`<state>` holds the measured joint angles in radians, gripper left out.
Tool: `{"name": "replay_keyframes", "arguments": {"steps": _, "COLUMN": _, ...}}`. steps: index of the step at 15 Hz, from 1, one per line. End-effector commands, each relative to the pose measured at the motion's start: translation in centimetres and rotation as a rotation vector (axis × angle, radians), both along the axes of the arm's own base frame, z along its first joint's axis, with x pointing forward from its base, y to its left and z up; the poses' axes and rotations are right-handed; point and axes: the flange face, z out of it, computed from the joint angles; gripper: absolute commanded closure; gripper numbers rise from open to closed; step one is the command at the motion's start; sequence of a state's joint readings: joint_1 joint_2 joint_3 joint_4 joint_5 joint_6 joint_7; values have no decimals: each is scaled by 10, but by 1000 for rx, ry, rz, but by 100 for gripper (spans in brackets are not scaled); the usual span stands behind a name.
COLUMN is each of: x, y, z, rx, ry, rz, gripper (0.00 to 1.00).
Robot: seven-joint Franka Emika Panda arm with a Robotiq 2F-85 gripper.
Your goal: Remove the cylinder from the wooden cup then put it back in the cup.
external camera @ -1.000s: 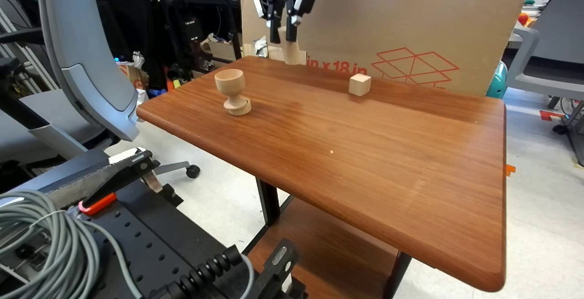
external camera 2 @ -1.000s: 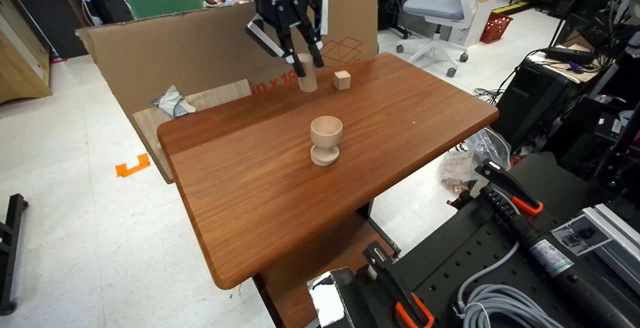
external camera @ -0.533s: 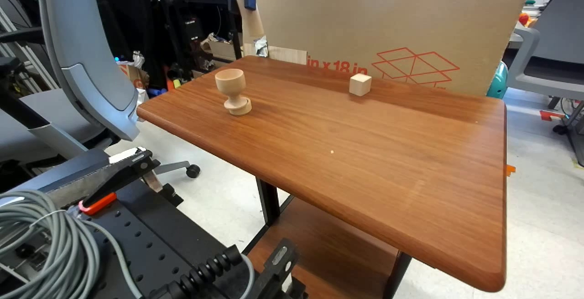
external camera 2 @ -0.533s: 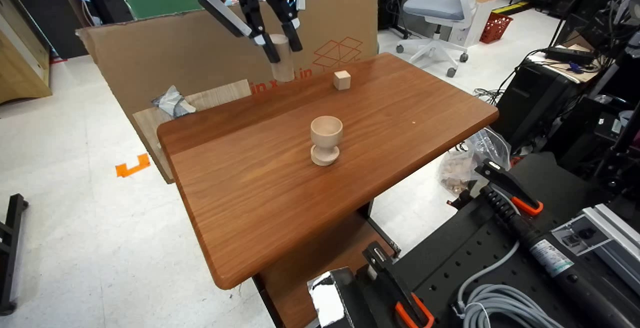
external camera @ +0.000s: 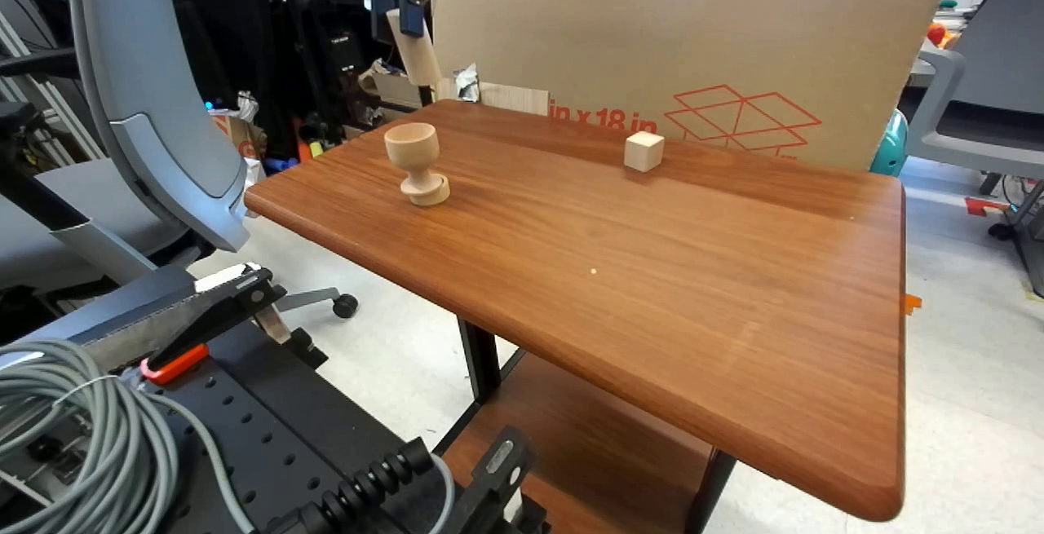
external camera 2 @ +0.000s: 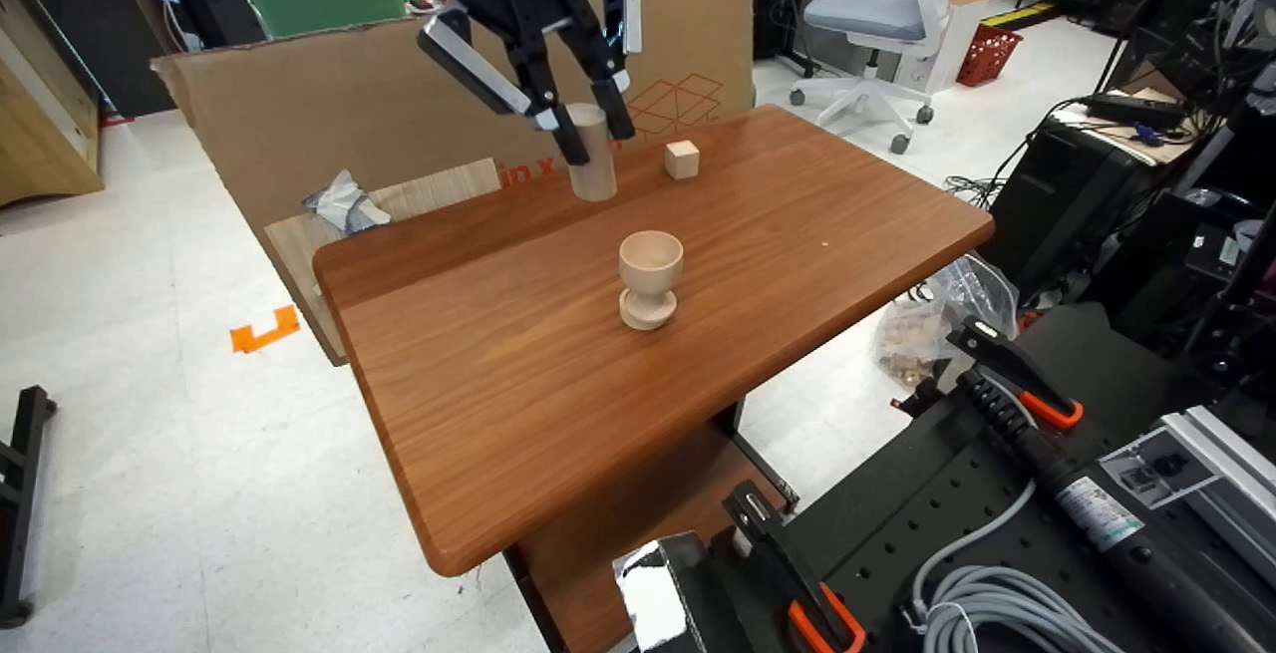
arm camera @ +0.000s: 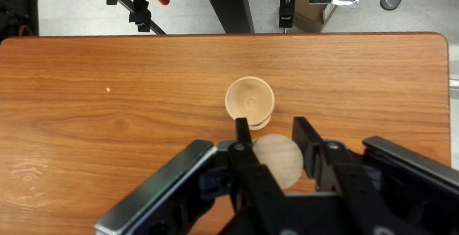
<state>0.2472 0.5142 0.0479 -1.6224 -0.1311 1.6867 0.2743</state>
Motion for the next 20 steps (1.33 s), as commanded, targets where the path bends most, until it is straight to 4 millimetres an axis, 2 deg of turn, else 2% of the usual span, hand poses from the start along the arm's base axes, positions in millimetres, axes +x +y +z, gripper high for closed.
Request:
{"name": "replay_keyframes", "arguments": {"steps": 1, "x": -13, "y": -1, "z": -3, "rx": -29, "ry": -12, "rz": -27, "gripper": 90}}
{"name": "replay_keyframes", "arguments": {"steps": 12, "x": -45, "y": -8, "z": -17, "rx": -97, "ry": -16, "rz": -103, "gripper": 90}}
{"name": "replay_keyframes", "arguments": {"steps": 20, "x": -34, "y": -8, "z": -25, "rx": -101, "ry": -45, "rz": -162, "gripper": 90}}
